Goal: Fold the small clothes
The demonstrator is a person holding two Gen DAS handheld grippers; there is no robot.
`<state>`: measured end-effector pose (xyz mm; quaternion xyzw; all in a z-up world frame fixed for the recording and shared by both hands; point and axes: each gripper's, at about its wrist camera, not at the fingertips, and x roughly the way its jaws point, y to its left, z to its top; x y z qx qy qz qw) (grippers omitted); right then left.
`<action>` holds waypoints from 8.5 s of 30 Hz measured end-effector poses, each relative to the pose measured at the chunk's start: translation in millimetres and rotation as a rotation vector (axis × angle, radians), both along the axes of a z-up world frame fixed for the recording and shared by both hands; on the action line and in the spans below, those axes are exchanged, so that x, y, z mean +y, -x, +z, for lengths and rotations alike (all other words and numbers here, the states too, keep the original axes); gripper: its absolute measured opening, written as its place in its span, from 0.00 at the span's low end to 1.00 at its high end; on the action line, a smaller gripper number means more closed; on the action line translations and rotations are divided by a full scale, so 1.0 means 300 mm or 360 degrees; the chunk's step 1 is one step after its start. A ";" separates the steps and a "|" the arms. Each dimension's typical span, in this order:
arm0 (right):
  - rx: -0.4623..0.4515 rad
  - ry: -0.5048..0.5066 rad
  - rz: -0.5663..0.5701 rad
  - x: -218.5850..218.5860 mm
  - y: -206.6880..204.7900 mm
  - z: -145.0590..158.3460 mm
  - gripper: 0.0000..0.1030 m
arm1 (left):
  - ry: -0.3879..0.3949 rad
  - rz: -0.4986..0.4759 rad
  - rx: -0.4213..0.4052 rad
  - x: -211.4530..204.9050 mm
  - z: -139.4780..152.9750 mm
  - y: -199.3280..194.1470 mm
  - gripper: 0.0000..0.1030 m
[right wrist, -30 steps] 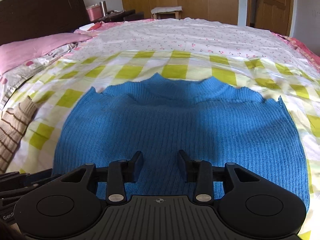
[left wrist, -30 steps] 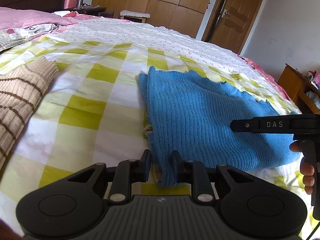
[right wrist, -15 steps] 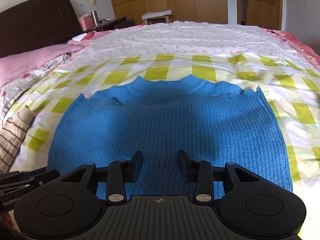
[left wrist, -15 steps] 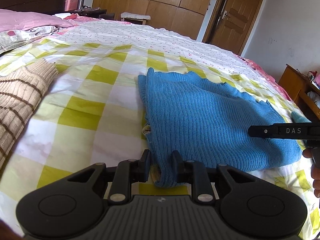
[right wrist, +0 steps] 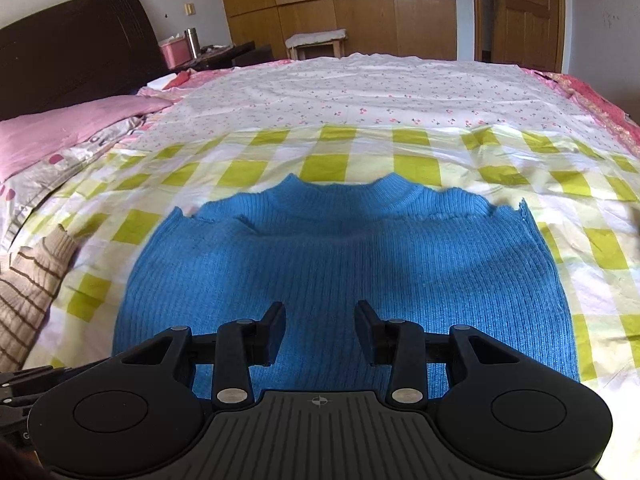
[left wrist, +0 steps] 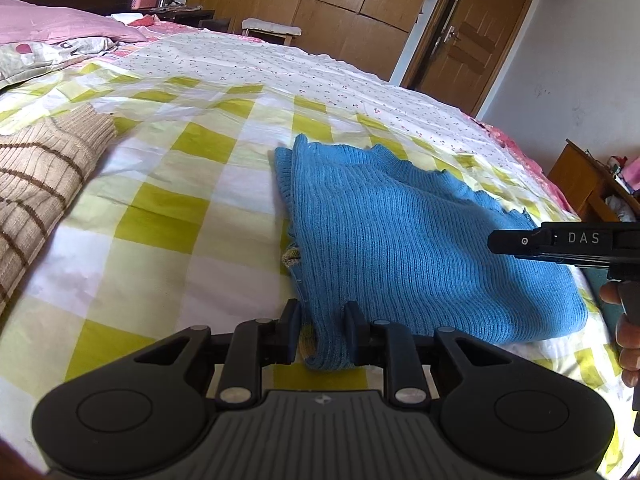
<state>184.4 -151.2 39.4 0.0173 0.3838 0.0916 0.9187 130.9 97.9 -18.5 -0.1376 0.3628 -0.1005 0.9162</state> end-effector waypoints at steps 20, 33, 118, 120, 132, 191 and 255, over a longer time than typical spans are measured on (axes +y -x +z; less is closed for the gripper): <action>-0.0021 -0.0410 -0.0429 -0.578 0.170 -0.063 0.40 | -0.0579 -0.0499 -0.0506 -0.415 0.072 0.167 0.32; 0.0037 -0.0618 -0.0399 -0.736 0.192 -0.085 0.46 | -0.0835 -0.0783 -0.0560 -0.780 0.030 0.171 0.35; 0.0023 -0.0696 -0.0087 -0.143 -0.241 0.126 0.15 | -0.0307 -0.0240 -0.0600 -0.399 0.222 0.123 0.15; 0.0038 -0.0646 -0.0051 -0.064 -0.253 0.116 0.15 | -0.0287 -0.0191 -0.0562 -0.337 0.207 0.121 0.15; 0.0151 -0.0308 0.0139 0.339 -0.291 0.009 0.15 | -0.0242 -0.0028 -0.0411 -0.119 0.115 0.104 0.14; -0.0010 0.0287 0.0352 0.528 -0.170 -0.026 0.13 | -0.0218 -0.0035 -0.0138 -0.027 0.035 0.084 0.17; 0.0070 -0.0232 0.0254 -0.046 0.026 -0.081 0.36 | -0.0023 0.0187 -0.0003 -0.037 0.113 -0.299 0.17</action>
